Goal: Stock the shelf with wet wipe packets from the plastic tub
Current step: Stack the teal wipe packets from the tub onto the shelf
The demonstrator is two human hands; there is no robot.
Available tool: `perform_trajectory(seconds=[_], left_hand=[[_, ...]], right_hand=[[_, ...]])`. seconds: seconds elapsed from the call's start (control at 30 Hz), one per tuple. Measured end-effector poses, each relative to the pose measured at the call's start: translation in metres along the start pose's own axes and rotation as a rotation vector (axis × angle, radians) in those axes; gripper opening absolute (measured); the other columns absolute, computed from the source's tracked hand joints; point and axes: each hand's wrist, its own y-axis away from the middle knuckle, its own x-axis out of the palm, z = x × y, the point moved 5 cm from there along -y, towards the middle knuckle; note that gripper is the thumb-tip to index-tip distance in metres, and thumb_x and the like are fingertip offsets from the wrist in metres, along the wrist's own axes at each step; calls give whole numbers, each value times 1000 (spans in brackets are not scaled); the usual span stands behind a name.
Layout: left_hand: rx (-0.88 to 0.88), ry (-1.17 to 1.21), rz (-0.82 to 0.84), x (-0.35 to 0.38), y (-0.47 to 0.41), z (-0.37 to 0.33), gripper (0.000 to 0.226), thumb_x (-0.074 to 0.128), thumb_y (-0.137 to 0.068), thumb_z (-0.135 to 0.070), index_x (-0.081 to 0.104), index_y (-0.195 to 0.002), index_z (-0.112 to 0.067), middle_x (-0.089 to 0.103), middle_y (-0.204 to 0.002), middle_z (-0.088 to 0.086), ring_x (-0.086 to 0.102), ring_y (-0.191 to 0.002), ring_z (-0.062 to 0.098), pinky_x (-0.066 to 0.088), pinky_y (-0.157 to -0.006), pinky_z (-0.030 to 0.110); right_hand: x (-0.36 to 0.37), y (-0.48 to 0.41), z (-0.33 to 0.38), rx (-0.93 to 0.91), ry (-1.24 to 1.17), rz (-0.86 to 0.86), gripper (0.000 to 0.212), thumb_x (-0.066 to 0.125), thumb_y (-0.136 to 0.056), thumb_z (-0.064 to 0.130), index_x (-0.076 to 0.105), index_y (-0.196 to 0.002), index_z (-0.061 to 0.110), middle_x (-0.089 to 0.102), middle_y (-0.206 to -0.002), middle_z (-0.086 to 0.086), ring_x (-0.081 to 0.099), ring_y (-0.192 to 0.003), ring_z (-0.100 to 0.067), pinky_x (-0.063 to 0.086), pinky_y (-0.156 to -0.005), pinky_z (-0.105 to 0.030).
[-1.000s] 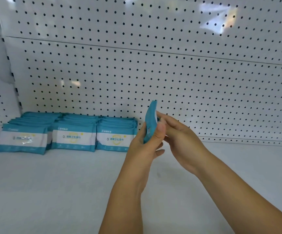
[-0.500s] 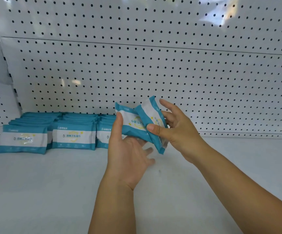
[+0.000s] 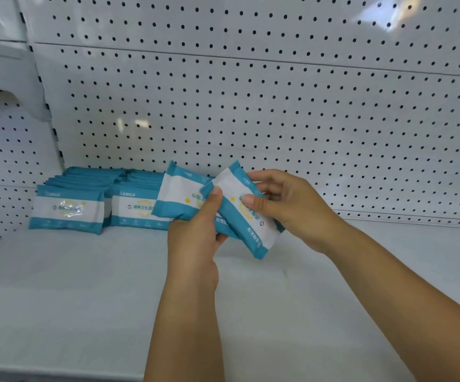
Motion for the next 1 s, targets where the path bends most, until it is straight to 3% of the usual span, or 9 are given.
perform_trajectory(seconds=[0.13, 0.2, 0.3, 0.37, 0.5, 0.63, 0.83, 1.0], left_hand=[[71, -25, -93, -21, -6, -12, 29, 79, -85, -27, 69, -112, -24, 78, -99, -9, 75, -89, 10, 63, -70, 32], [64, -11, -129, -29, -7, -12, 24, 79, -84, -29, 69, -106, -27, 78, -96, -10, 75, -87, 8, 63, -68, 32], [54, -42, -140, -34, -9, -9, 18, 80, -84, -31, 69, -98, -28, 78, -88, -14, 74, -80, 3, 63, -64, 29], [50, -94, -142, -34, -9, -7, 18, 81, -82, -33, 69, -95, -27, 77, -82, -16, 73, -75, 0, 62, -66, 29], [-32, -95, -104, -27, -10, 3, 27, 85, -79, -22, 71, -101, -22, 79, -95, -6, 76, -84, 9, 62, -66, 29], [7, -69, -220, -32, -11, 3, 30, 86, -77, -8, 68, -94, -25, 76, -93, -8, 75, -77, 4, 59, -60, 24], [79, 0, -339, -46, -12, -1, 31, 85, -78, -7, 66, -91, -27, 74, -102, -6, 73, -94, 13, 60, -88, 39], [100, 9, -383, -52, -11, -3, 32, 85, -78, -7, 65, -91, -27, 73, -102, -7, 73, -96, 15, 59, -92, 42]], right_hand=[[16, -9, -3, 112, -56, 134, 40, 77, -86, 15, 64, -124, 19, 76, -104, -5, 74, -95, -23, 60, -82, -32], [25, -14, -10, 132, -120, 79, 36, 70, -92, 12, 61, -126, 18, 74, -111, -7, 73, -98, -23, 60, -81, -34], [32, -18, -27, 242, -503, -88, 31, 62, -97, 6, 56, -127, 10, 70, -121, -14, 71, -107, -27, 58, -91, -44], [36, -18, -32, 286, -765, -130, 30, 58, -98, 3, 58, -128, 5, 71, -121, -14, 70, -109, -27, 59, -90, -44], [36, -11, -40, 307, -956, -182, 23, 57, -97, 0, 63, -119, 0, 73, -115, -15, 72, -104, -27, 62, -82, -40], [28, -5, -43, 291, -888, -171, 35, 66, -91, 0, 62, -125, 1, 73, -115, -13, 71, -107, -25, 60, -86, -39], [19, 4, -45, 322, -598, -21, 46, 73, -85, 0, 59, -128, 7, 74, -115, -12, 73, -102, -25, 61, -79, -36], [19, 9, -42, 342, -421, 114, 42, 77, -78, 9, 67, -119, 11, 75, -113, -7, 73, -100, -19, 61, -76, -31]])
